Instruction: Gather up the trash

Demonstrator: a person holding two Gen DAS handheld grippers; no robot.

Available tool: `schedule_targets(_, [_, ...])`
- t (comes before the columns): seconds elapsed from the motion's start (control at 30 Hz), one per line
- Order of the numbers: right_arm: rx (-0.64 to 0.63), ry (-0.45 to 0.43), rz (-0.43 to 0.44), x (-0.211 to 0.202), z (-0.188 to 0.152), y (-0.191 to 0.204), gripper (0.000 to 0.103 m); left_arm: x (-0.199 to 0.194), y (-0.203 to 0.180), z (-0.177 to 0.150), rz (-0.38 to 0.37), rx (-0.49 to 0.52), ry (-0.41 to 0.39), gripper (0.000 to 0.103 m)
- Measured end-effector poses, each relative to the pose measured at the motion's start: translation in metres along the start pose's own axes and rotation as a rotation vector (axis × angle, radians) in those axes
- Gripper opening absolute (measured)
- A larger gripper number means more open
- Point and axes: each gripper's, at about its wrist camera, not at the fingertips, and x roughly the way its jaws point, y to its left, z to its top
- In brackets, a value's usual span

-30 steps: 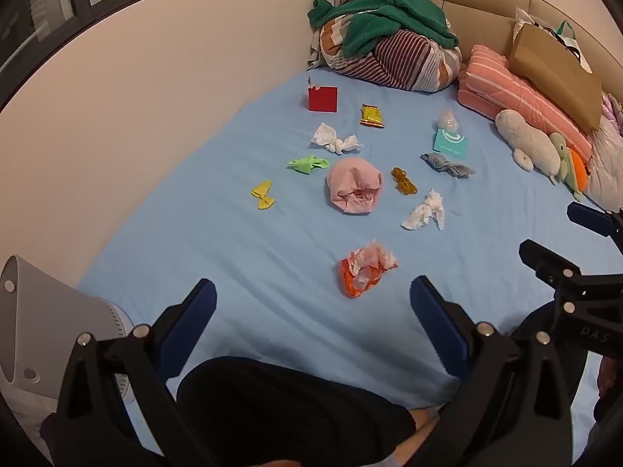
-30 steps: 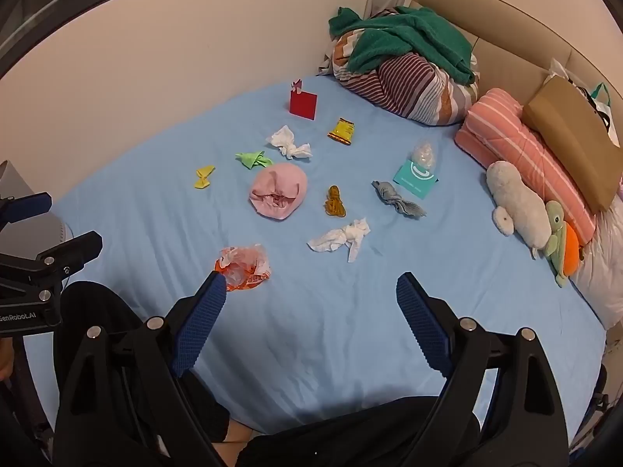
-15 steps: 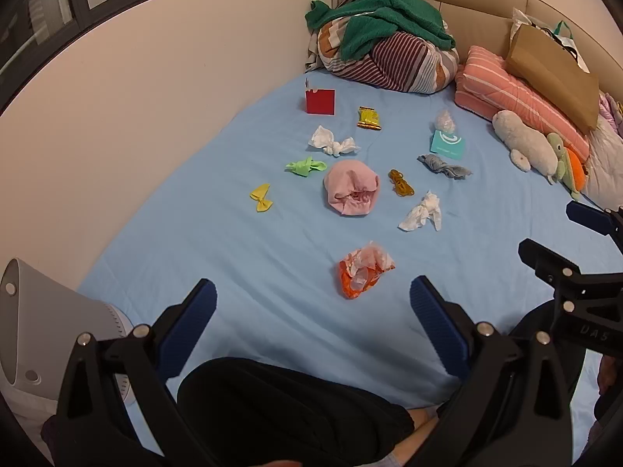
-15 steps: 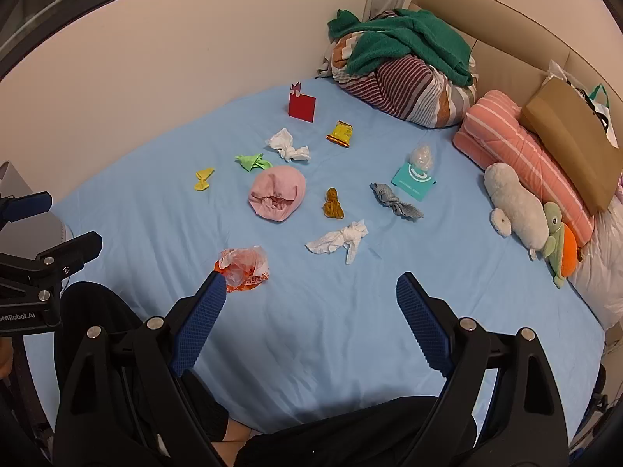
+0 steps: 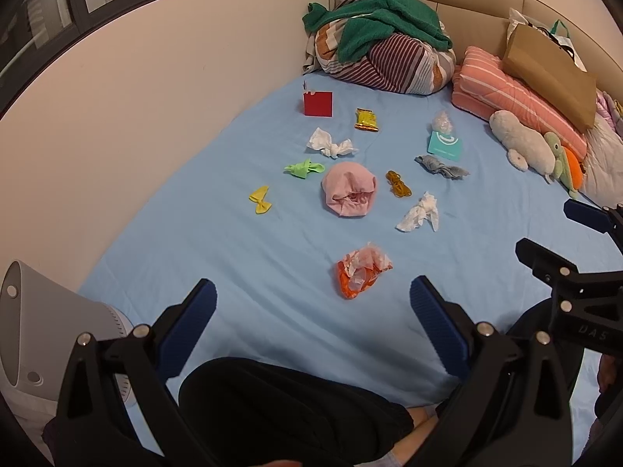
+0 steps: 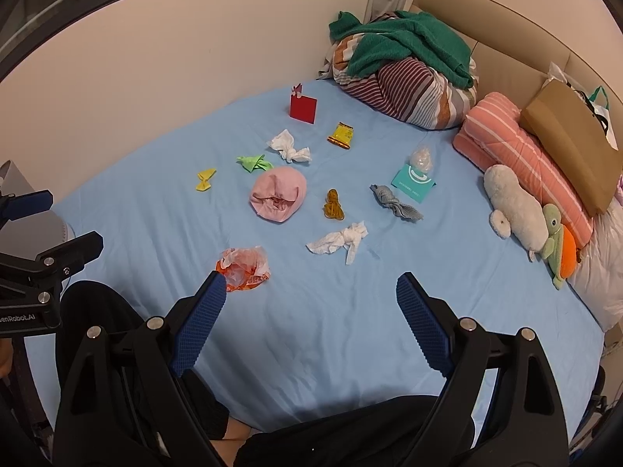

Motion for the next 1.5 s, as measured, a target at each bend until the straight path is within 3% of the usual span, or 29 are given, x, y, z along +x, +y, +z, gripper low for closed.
schedule_targets(1.5, [-0.001,-0.007,-0.001,-0.0052,-0.0011,0.0026,0.086,-0.0078,-0.0027,-0.0030,0.000,0.003,-0.006,0.099])
